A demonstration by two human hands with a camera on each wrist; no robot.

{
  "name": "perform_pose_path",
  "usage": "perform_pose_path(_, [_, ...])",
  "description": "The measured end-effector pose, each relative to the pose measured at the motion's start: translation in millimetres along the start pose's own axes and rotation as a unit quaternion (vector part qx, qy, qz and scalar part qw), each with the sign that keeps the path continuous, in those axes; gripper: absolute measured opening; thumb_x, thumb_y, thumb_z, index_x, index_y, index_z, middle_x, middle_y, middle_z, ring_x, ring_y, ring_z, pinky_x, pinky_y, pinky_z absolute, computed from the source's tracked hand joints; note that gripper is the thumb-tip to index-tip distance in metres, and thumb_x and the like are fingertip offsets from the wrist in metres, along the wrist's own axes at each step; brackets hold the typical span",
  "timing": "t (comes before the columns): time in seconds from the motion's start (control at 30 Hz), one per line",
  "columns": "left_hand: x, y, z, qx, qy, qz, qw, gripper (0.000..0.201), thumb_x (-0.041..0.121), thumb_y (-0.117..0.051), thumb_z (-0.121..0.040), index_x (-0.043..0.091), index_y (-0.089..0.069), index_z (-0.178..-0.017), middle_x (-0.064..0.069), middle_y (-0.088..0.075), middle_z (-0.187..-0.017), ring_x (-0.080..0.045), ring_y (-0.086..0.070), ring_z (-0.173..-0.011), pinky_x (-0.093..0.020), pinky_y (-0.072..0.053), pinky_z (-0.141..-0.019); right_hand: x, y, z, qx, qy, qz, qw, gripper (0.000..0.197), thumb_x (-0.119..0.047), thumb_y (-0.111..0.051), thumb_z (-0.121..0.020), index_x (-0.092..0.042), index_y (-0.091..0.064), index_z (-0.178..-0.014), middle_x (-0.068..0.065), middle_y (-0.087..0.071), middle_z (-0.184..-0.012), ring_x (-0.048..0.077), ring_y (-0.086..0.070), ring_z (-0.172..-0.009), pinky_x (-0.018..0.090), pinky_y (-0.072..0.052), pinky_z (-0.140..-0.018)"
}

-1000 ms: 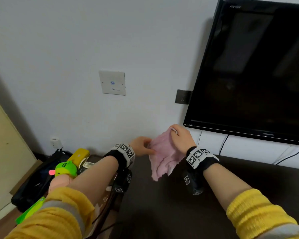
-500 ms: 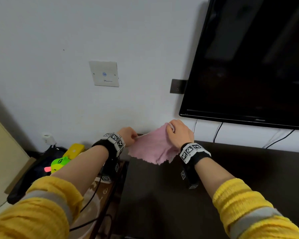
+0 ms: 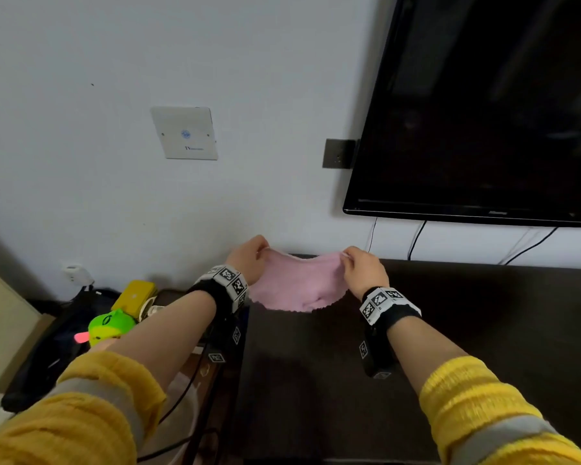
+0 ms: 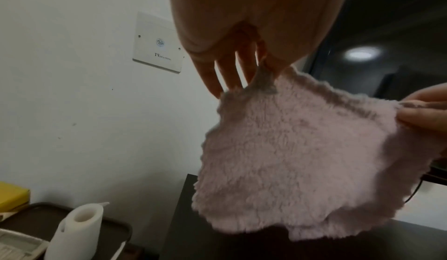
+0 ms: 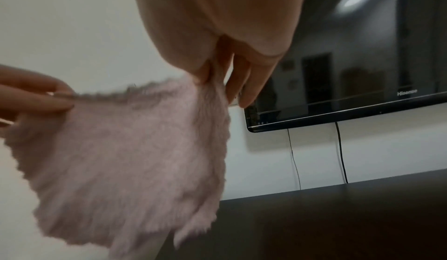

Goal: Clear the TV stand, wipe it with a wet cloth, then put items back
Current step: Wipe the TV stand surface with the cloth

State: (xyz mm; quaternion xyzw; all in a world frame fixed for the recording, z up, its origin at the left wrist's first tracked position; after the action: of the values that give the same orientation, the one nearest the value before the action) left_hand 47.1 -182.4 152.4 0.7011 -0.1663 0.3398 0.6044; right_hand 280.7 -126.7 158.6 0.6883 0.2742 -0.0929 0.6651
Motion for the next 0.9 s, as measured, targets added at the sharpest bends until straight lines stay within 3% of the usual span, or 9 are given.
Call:
perform_pose_path(0.17, [-5.8,-8.8,-14.4,-0.097,-0.001,-0.102,0.990,0.021,0.017,-0.045,-0.096,0.008,-0.060,-0.108,-0.015,-0.065,-0.104,-0.031,-0.060,-0.099,-0.029,-0.041,-0.079,17.8,-4.7,-4.7,-0.045,-0.032,0.032,0.998,0.027,-0.026,-0.039,-0.099,-0.011,-0.061,-0.108,0.015,-0.065,-0.105,0.035,-0.062,-0.096,0.040,-0.051,-0.082])
perform_pose_path(0.27, [-2.1,-14.6,-29.4,-0.071,-0.004,-0.100,0.993,0.020,0.017,-0.048,-0.094,0.008,-0.061,-0.106,-0.016,-0.066,-0.103,-0.033,-0.061,-0.098,-0.030,-0.044,-0.079,27.3,-4.0,-16.9,-0.021,-0.032,0.002,0.999,0.026,-0.025,-0.040,-0.099,-0.012,-0.060,-0.108,0.015,-0.066,-0.103,0.035,-0.062,-0.093,0.041,-0.052,-0.080])
perform_pose_path(0.4, [8.1,-30.0,-47.4,-0.105,0.012,-0.146,0.984,0.026,0.012,-0.046,-0.094,0.008,-0.065,-0.111,-0.013,-0.066,-0.113,-0.029,-0.060,-0.106,-0.028,-0.043,-0.083,46.1,-10.4,-41.5,-0.104,-0.068,0.008,0.992,0.026,-0.024,-0.042,-0.097,-0.016,-0.064,-0.108,0.014,-0.064,-0.109,0.033,-0.061,-0.098,0.038,-0.051,-0.085])
perform_pose_path(0.53, [7.5,-42.9,-69.6,-0.106,0.027,-0.154,0.982,0.026,0.011,-0.047,-0.093,0.008,-0.067,-0.110,-0.013,-0.066,-0.115,-0.029,-0.060,-0.107,-0.028,-0.043,-0.085,61.9,-15.5,-70.5,-0.135,-0.068,0.000,0.988,0.027,-0.025,-0.044,-0.097,-0.019,-0.065,-0.113,0.011,-0.064,-0.114,0.031,-0.061,-0.103,0.036,-0.049,-0.088])
perform_pose_path(0.73, [8.2,-46.9,-94.7,-0.050,0.049,-0.148,0.987,0.023,0.012,-0.050,-0.092,0.008,-0.066,-0.108,-0.015,-0.067,-0.110,-0.032,-0.060,-0.104,-0.032,-0.044,-0.086,71.1,-22.6,-107.8,-0.135,-0.054,-0.014,0.989,0.023,-0.032,-0.048,-0.096,-0.025,-0.069,-0.100,0.008,-0.068,-0.103,0.027,-0.062,-0.095,0.033,-0.049,-0.082])
perform_pose_path(0.9, [-14.9,-61.4,-93.8,-0.105,0.062,-0.173,0.977,0.023,0.018,-0.052,-0.092,0.017,-0.069,-0.108,-0.007,-0.068,-0.110,-0.027,-0.061,-0.105,-0.031,-0.045,-0.089,84.9,-46.6,-106.9,-0.195,-0.048,-0.013,0.979,0.023,-0.031,-0.051,-0.095,-0.031,-0.068,-0.110,0.000,-0.069,-0.108,0.022,-0.063,-0.099,0.034,-0.052,-0.086])
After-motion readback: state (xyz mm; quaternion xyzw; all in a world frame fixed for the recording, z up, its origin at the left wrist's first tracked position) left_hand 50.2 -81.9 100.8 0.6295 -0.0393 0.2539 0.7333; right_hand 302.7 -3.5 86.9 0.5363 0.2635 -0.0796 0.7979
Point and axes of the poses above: each hand's wrist, its own z-axis away from the middle knuckle, its own y-axis out of the back of the hand, x = y × z, the point moved 2 cm from there along -z, towards the middle knuckle
